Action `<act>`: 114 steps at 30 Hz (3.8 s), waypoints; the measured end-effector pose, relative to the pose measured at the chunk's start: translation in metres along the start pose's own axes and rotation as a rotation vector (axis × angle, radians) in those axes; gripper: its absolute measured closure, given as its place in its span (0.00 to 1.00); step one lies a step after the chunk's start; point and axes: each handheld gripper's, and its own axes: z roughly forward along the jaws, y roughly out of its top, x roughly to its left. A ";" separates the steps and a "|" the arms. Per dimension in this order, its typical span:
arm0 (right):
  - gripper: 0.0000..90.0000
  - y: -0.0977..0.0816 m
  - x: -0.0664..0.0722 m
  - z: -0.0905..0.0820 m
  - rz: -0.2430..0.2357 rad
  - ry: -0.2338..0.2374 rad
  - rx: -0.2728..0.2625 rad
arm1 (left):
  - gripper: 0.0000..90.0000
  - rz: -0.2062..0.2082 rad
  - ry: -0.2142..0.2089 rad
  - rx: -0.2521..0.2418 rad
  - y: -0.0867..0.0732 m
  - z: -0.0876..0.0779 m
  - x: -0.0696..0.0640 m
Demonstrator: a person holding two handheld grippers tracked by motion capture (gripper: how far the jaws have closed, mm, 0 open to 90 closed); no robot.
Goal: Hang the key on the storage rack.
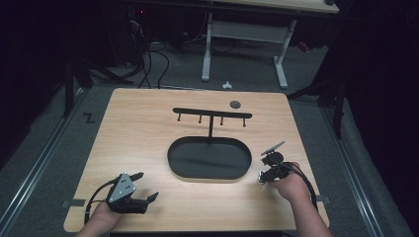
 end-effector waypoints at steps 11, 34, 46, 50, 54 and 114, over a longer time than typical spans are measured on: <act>0.85 -0.002 0.002 -0.004 -0.011 0.016 -0.016 | 0.17 0.001 0.001 0.003 0.000 0.000 0.000; 0.98 -0.005 -0.001 -0.010 -0.004 -0.005 -0.031 | 0.17 0.000 -0.001 0.006 0.000 0.001 0.000; 0.98 -0.003 0.001 -0.010 0.017 0.002 -0.025 | 0.17 0.001 -0.002 0.007 0.000 0.001 0.000; 0.98 -0.002 0.001 -0.012 0.040 0.018 -0.031 | 0.17 0.003 -0.001 0.007 0.000 0.001 0.000; 0.98 -0.002 0.001 -0.019 0.046 0.017 -0.019 | 0.17 0.002 -0.001 0.007 0.000 0.001 0.000; 0.98 0.037 0.024 -0.116 0.019 0.023 0.033 | 0.17 0.003 -0.005 0.011 0.001 0.001 0.000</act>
